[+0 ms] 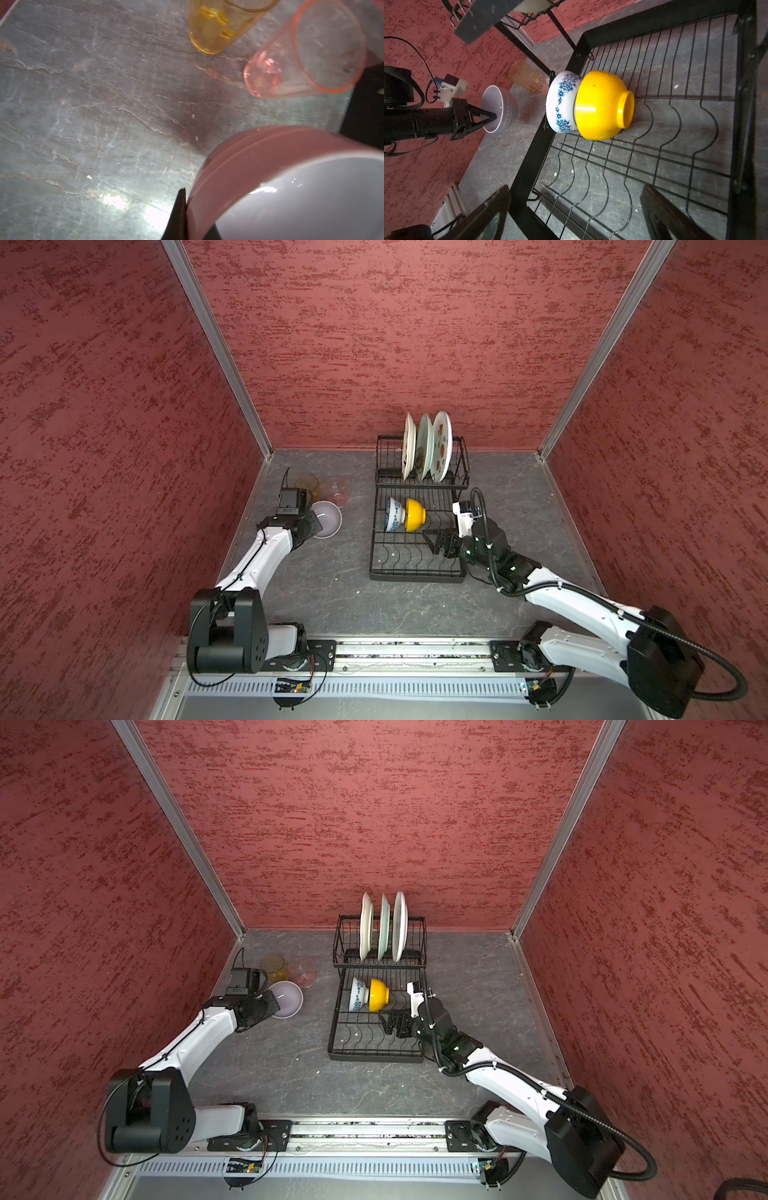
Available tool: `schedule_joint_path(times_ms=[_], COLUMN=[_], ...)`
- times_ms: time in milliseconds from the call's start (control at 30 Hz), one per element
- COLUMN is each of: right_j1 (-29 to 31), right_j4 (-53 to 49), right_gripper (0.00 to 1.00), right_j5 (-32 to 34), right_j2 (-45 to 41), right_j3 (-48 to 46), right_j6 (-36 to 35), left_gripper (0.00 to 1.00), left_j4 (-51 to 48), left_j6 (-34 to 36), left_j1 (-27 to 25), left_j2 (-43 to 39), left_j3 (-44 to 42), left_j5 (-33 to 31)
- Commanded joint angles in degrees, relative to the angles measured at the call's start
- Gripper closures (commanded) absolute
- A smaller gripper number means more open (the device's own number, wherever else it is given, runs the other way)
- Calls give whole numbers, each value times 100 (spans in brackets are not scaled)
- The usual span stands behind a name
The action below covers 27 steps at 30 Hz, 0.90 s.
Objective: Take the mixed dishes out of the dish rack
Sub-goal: 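Carry the lilac bowl toward the glasses with the left gripper while the right gripper releases, then set the lilac bowl upright on the table beside the glasses with the left gripper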
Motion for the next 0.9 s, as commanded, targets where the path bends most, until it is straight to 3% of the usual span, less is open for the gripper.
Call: schedule_joint_path(times_ms=[0, 333, 800, 867], right_j1=[8, 9, 6, 8], right_j4=[-78, 496, 767, 760], right_gripper=[1, 1, 1, 1], right_j5=[-8, -225, -15, 29], right_j2=[80, 508, 1249, 1385], right_j3=[133, 6, 312, 396], right_j6=[-175, -65, -64, -91], left_gripper=[100, 100, 100, 88], left_j4=[309, 116, -285, -257], left_j6=[138, 302, 478, 489], left_j1=[73, 237, 254, 252], left_j2=[164, 1125, 2426, 2435], left_j3=[230, 706, 1573, 1555], left_j5=[-157, -464, -577, -592])
